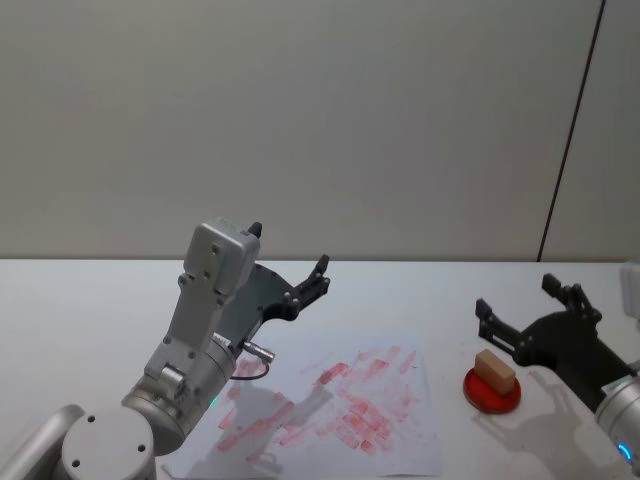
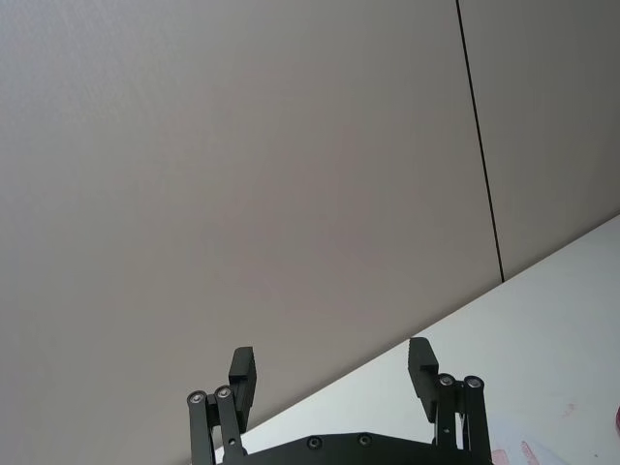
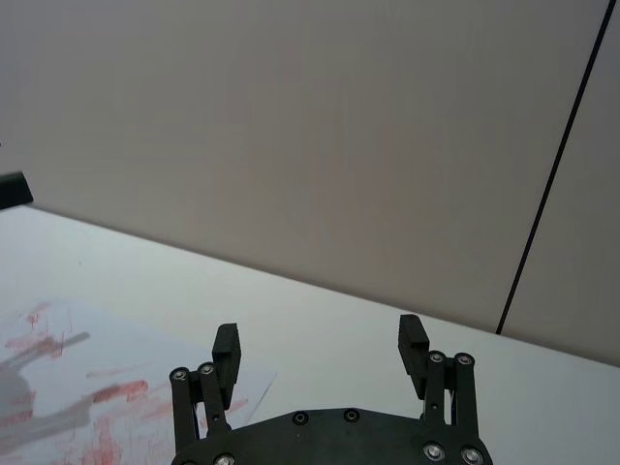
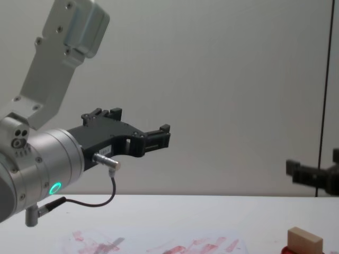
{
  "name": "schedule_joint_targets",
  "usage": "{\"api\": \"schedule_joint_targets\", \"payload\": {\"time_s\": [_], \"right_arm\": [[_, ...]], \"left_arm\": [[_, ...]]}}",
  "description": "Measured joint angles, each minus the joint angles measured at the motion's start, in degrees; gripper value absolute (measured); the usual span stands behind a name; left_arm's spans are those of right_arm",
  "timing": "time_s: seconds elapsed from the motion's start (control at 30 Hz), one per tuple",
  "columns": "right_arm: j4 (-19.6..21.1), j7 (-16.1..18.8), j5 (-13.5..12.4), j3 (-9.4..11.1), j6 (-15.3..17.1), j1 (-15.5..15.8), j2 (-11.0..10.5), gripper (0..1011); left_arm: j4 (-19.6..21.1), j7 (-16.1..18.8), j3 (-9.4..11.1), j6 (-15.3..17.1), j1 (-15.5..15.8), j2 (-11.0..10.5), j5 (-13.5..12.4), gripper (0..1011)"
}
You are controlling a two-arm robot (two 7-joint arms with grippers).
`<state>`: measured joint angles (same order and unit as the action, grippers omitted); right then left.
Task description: Use the one hand to pick up the stamp and affix it onto the A4 paper.
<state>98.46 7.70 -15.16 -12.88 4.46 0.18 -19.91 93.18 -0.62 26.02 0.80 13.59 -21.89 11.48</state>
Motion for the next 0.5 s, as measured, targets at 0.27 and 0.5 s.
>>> {"api": "schedule_joint_targets", "payload": {"time_s": [0.27, 0.5], "right_arm": [[-3.4, 2.6, 1.7, -0.1, 2.1, -0.6, -0.4, 1001], [-5.6, 4.0, 2.8, -0.2, 3.6, -1.2, -0.4, 1001]], "left_arm": [[0.0, 0.0, 0.0, 0.0, 0.0, 0.0, 0.0, 1002], [0.0, 0.0, 0.0, 0.0, 0.0, 0.0, 0.0, 1002]]}}
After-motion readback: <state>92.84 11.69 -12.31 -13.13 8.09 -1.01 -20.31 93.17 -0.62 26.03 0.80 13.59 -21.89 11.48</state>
